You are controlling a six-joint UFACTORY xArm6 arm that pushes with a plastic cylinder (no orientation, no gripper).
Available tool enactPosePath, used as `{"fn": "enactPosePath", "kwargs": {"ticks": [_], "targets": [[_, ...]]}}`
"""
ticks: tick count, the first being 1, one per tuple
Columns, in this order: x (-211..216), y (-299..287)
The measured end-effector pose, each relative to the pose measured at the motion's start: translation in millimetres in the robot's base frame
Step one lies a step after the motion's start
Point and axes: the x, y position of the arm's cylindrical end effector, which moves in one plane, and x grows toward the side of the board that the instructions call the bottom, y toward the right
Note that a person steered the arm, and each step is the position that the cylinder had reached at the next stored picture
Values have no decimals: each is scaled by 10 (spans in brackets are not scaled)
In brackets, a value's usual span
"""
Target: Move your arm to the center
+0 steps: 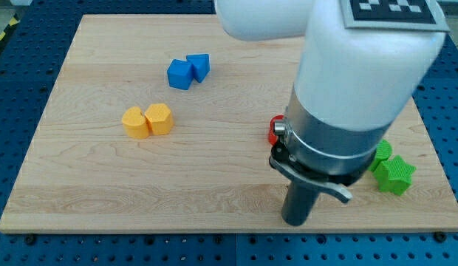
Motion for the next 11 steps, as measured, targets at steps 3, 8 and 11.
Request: {"fn": "enactPosePath", "kwargs": {"ticks": [3,8,11], "targets": [[-374,-256],[-1164,-865],[-2328,-525]]}}
